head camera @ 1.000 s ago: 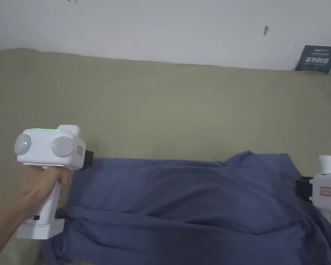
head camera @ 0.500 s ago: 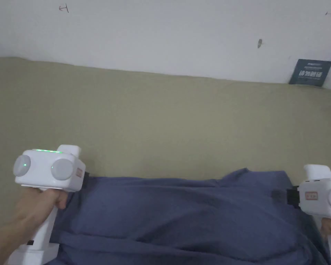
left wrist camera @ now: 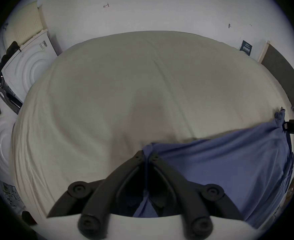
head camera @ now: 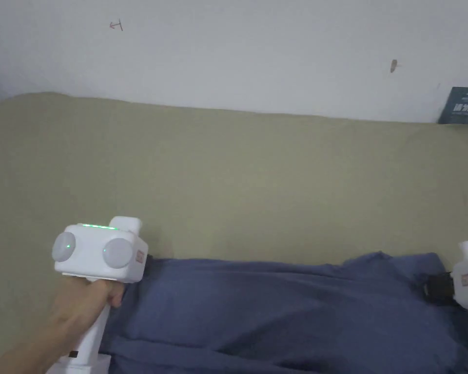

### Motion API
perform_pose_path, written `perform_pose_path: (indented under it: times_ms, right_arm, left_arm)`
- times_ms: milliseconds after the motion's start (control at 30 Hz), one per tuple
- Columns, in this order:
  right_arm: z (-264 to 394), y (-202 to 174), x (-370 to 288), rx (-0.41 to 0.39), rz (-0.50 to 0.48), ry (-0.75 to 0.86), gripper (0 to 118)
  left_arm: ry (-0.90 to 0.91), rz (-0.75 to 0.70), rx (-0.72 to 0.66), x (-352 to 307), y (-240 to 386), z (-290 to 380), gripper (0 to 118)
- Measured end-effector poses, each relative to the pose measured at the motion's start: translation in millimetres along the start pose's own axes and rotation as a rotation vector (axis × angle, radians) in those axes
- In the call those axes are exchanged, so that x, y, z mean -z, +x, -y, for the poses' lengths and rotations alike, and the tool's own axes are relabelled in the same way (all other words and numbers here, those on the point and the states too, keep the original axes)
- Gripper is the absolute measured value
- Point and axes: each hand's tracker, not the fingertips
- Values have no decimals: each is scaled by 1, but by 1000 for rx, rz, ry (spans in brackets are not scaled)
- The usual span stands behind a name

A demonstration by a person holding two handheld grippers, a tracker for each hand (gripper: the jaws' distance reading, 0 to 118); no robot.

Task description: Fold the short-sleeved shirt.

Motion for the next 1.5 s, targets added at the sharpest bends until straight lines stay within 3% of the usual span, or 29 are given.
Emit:
perform_pose_path:
  times_ms: [167, 433, 767, 1033, 1333, 1400, 1433, 1467, 1500]
  right_arm:
    - [18, -11, -44, -19, -14, 76, 12]
    - [44, 5, -128, -9, -75, 148, 12]
    - [133, 13, -206, -29, -113, 197, 12]
    - [202, 21, -207, 11, -135, 164, 12]
    - [219, 21, -182, 24, -124, 133, 12]
    - [219, 22, -181, 26, -114, 138, 25]
    - [218, 24, -180, 38, -119, 133, 44]
    - [218, 24, -180, 49, -106, 135, 85]
    - [217, 26, -180, 56, -101, 130, 115]
  left_arm:
    - [51, 14, -20, -25, -7, 7, 4]
    - [135, 44, -14, -100, -25, 39, 4]
    - [195, 60, 12, -173, -43, 123, 4]
    - [177, 70, 28, -176, -44, 187, 4]
    - [152, 72, 1, -159, -44, 201, 4]
    - [152, 79, -13, -159, -44, 201, 6]
    - [154, 76, -16, -160, -43, 201, 17]
    - [149, 70, -18, -160, -43, 201, 57]
    - [144, 70, -22, -159, -44, 200, 95]
